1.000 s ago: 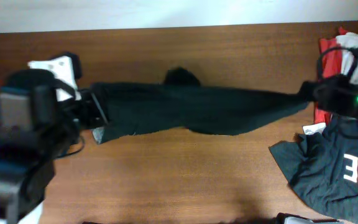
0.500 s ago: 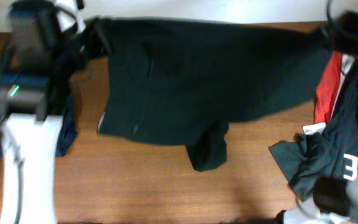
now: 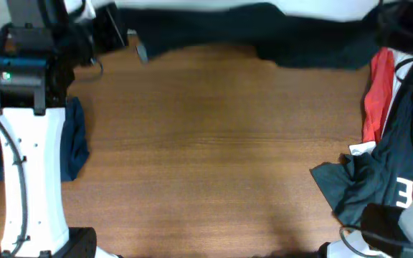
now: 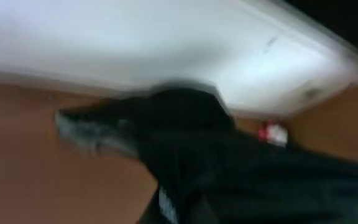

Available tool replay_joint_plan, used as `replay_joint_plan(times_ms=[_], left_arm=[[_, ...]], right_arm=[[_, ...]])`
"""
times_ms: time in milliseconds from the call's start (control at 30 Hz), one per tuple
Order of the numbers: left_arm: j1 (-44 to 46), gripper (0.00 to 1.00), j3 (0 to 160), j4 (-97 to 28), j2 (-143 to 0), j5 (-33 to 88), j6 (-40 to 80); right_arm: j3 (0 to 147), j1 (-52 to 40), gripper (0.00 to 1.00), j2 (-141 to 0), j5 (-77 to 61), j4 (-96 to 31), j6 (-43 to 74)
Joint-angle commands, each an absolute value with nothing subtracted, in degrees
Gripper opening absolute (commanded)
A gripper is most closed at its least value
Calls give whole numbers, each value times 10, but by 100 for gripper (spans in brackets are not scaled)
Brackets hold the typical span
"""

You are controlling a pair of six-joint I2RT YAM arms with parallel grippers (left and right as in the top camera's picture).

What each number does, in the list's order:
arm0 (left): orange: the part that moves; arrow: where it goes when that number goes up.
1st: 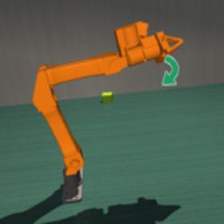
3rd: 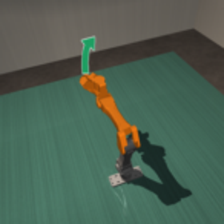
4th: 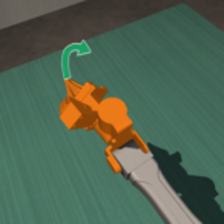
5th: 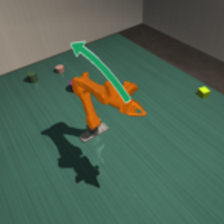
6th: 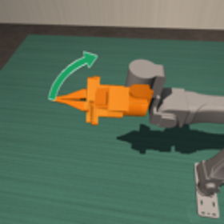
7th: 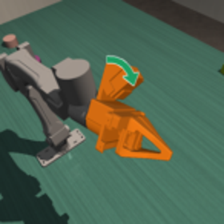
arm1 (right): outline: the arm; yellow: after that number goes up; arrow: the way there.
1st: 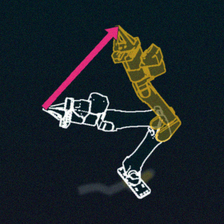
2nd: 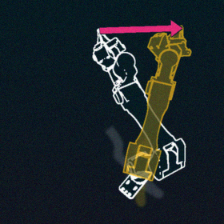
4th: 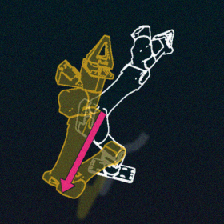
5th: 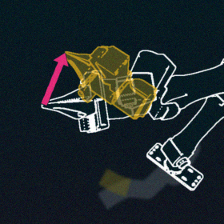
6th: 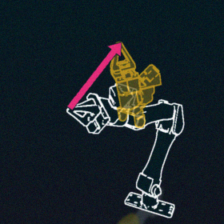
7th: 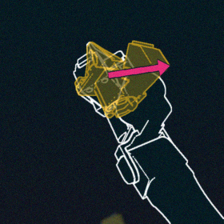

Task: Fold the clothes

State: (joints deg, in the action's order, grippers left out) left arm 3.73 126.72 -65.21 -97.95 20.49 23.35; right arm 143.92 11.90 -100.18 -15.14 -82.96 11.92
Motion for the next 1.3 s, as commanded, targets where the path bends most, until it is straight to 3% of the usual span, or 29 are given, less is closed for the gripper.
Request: replay_joint_plan(times_ms=[0,133,300,500,767,933,1100,1267], left_arm=[[-32,1,1194,-783,-1051,13,222],[-7,1,1053,-801,-1089,57,191],[14,1,888,-835,-1087,112,152],[17,1,740,-824,-1007,116,131],[17,1,667,-910,-729,116,132],[17,1,663,-841,-689,116,196],[15,1,575,-696,-747,67,359],[-21,1,544,-551,-809,32,425]], right_arm=[[1359,165,4,-1042,34,-910,88],[1138,165,4,-1046,34,-916,88],[963,166,4,-1046,35,-893,95],[911,196,4,-993,37,-903,125],[851,253,4,-794,37,-899,140],[851,220,4,-748,-17,-740,107],[851,116,4,-832,-17,-531,104],[851,63,5,-919,-17,-364,96]])
